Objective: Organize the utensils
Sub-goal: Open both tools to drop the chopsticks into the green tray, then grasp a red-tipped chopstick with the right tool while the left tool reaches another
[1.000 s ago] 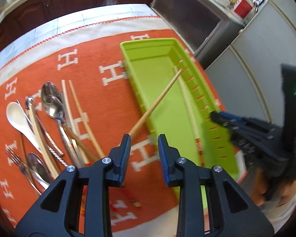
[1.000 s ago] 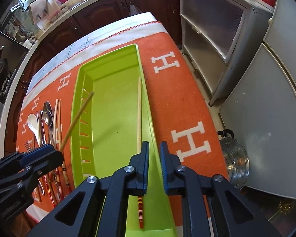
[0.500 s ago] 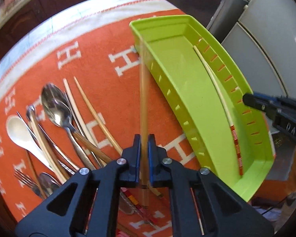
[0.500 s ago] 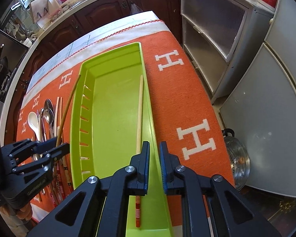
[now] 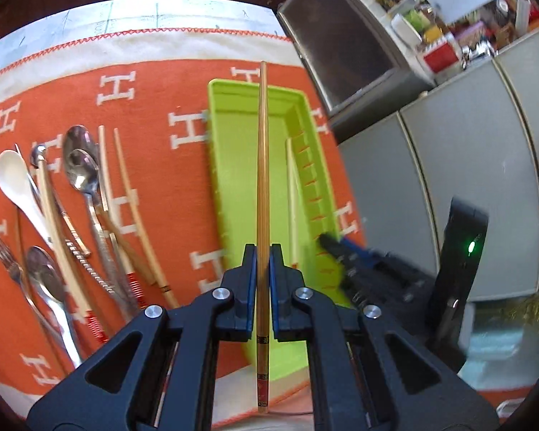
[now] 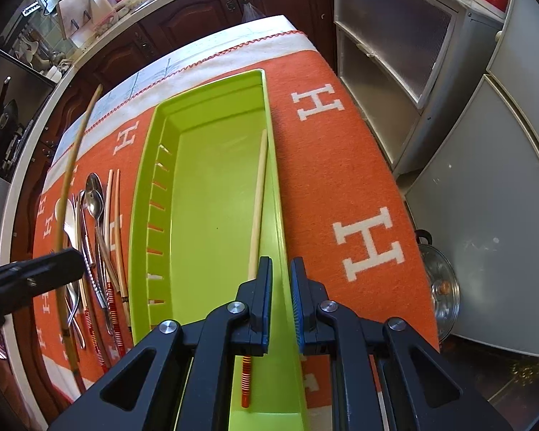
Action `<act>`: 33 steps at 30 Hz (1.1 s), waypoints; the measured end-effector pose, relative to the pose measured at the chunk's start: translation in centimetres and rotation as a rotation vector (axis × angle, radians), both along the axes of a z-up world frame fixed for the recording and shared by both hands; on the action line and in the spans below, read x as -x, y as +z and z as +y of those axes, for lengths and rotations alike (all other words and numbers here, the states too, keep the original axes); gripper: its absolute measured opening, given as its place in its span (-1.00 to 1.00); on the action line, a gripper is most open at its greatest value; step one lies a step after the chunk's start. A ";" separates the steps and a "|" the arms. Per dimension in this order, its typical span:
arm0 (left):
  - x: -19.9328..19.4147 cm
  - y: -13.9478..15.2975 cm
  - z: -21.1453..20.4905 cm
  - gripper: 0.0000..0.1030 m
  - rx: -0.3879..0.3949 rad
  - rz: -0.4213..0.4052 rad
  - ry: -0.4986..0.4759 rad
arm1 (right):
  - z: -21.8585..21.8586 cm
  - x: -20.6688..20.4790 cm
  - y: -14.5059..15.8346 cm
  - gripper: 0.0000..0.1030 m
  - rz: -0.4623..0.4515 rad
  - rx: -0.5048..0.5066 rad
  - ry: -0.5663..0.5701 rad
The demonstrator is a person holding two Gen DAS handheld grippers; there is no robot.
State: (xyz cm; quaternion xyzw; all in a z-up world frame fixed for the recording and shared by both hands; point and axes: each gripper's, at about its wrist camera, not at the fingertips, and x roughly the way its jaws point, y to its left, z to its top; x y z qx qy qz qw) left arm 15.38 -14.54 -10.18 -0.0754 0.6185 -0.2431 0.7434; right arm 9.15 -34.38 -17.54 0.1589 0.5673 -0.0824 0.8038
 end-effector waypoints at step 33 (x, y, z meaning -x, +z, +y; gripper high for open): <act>4.7 2.3 15.3 -0.10 -0.134 -0.203 0.183 | 12.9 2.2 8.9 -0.45 -0.191 -0.040 0.245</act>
